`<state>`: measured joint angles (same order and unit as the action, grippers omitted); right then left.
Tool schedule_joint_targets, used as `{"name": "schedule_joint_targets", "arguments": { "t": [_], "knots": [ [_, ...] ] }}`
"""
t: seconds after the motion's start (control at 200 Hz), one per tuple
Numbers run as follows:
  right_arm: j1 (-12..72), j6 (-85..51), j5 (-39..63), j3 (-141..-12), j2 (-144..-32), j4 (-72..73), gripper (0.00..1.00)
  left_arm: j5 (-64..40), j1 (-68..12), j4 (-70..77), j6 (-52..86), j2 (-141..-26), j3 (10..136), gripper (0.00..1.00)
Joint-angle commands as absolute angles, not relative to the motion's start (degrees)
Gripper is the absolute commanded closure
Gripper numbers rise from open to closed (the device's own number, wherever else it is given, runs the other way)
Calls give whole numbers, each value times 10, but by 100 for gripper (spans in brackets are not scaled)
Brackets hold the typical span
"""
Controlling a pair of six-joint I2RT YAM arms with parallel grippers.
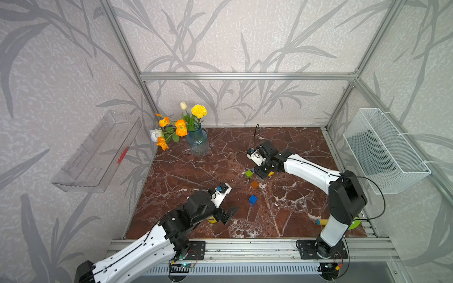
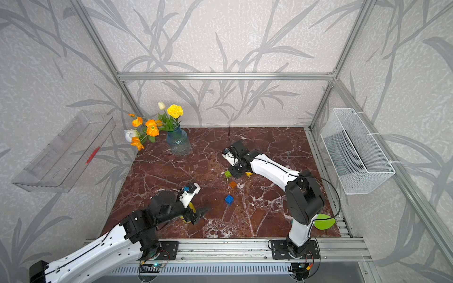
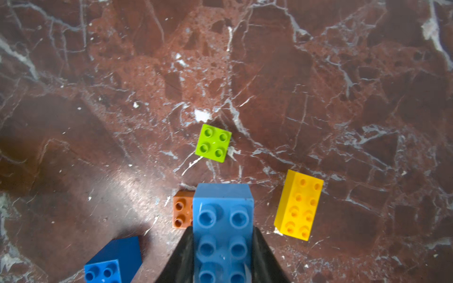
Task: Assemble the letter f with lego
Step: Pick up the lego brick from the center of the board, then assemble the lego brick with the lego brick.
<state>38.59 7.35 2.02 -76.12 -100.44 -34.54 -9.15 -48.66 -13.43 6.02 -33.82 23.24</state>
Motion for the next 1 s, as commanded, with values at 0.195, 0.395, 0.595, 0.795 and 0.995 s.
{"name": "schedule_joint_targets", "arguments": {
  "t": [0.195,0.395,0.595,0.795,0.995],
  "knots": [
    [452,40,9,-701,-926,-388,73,-101,-490,-135,52,-328,222,1],
    [471,33,21,-664,-901,-388,73,-89,-493,-142,54,-277,210,0],
    [494,36,23,-634,-893,-365,74,-79,-492,-148,57,-259,206,1],
    [501,42,31,-625,-895,-352,74,-84,-493,-144,56,-282,211,1],
    [504,37,30,-631,-908,-353,74,-87,-492,-140,56,-289,211,1]
  ]
}}
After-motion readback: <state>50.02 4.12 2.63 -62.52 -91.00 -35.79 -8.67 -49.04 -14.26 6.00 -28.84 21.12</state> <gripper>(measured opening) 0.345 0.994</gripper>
